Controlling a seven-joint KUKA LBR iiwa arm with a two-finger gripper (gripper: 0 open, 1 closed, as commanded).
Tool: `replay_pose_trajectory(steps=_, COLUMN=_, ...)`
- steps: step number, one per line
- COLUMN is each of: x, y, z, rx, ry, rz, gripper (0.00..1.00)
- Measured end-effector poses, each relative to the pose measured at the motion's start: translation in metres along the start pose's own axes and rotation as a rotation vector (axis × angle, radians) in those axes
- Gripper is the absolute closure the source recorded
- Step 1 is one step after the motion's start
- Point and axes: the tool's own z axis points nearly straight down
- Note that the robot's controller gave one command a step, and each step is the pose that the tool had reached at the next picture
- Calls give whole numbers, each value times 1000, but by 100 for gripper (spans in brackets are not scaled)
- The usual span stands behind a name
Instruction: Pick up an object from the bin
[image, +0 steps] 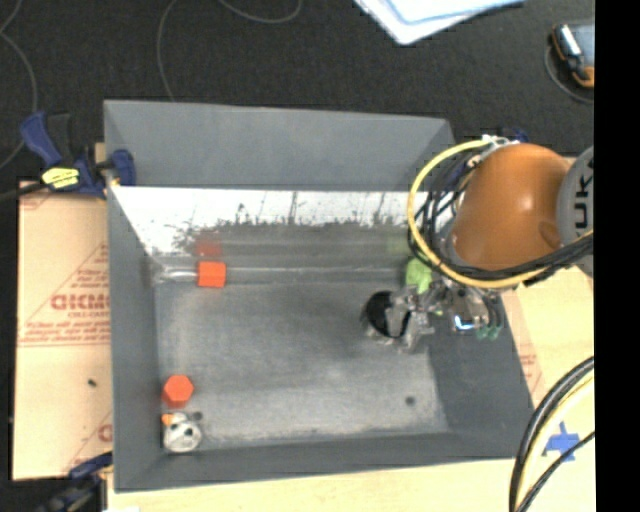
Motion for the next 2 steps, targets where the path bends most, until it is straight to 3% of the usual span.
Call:
replay_pose_trajectory(steps=1, x=-3, y=0, z=-43, rx=3, ry=-11, rz=-4, gripper=100)
replay_pose_trajectory(steps=2, x=-9, y=-17, z=-45, rx=1, ry=-6, rz=7, gripper=100)
